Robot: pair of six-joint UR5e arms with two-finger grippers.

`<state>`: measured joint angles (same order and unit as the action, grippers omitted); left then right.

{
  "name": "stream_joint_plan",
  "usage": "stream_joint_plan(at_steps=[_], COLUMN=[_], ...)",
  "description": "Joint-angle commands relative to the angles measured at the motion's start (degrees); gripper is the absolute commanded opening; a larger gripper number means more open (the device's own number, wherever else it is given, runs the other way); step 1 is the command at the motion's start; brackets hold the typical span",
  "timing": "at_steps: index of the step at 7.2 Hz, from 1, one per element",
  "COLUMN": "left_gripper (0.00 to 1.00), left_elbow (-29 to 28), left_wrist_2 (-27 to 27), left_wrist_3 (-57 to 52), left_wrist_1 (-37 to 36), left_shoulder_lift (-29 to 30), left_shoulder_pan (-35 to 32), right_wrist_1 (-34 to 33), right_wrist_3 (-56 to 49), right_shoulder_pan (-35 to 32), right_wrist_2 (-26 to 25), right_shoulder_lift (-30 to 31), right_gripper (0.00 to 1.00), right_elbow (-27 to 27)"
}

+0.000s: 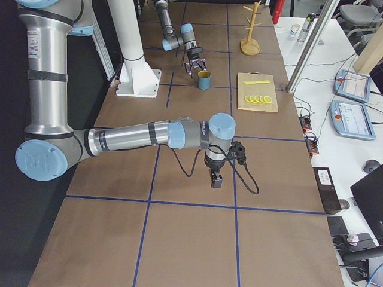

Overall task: Hang cup on storage rack
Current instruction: 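Reach the left gripper toward the teal mug and grasp its handle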

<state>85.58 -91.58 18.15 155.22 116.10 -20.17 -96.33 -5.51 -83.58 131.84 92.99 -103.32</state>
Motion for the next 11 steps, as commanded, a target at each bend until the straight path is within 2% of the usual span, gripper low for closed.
stream_joint_plan(at_steps=[1, 2, 3, 4, 5, 6, 7, 9, 11], left_gripper=[0.81, 0.81, 0.76, 0.53, 0.25, 0.05, 0.00, 0.00, 0.00], left_elbow=[-0.1, -0.2, -0.2, -0.3, -0.3, -0.3, -0.2, 1.9, 4.5], left_wrist_2=[0.1, 0.1, 0.7, 0.8, 0.8, 0.8, 0.8, 0.8, 0.7], left_wrist_3=[0.0, 0.0, 0.0, 0.0, 0.3, 0.4, 0.5, 3.4, 15.9], left_wrist_1=[0.0, 0.0, -0.1, -0.4, -0.7, -0.7, -0.6, 0.0, -0.1], left_shoulder_lift=[0.6, 0.8, 1.1, 1.1, 1.0, 0.9, 1.0, 1.1, 1.1], left_shoulder_pan=[0.0, 0.0, 0.0, 0.0, 0.0, 0.0, 0.0, -0.6, -1.4], right_wrist_1=[0.0, 0.0, 0.0, 0.0, 0.0, 0.0, 0.0, 0.0, 0.0], right_wrist_3=[0.0, 0.0, 0.0, 0.0, 0.0, 0.0, 0.0, 0.0, 0.0], right_shoulder_pan=[0.0, 0.0, 0.0, 0.0, 0.0, 0.0, 0.0, 0.0, 0.0], right_wrist_2=[0.0, 0.0, 0.0, 0.0, 0.0, 0.0, 0.0, 0.0, 0.0], right_shoulder_lift=[0.0, 0.0, 0.0, 0.0, 0.0, 0.0, 0.1, 0.1, 0.1], right_gripper=[1.00, 1.00, 1.00, 1.00, 1.00, 1.00, 1.00, 1.00, 1.00], right_elbow=[-0.1, -0.1, 0.0, 0.0, 0.0, 0.0, 0.0, 0.1, 0.1])
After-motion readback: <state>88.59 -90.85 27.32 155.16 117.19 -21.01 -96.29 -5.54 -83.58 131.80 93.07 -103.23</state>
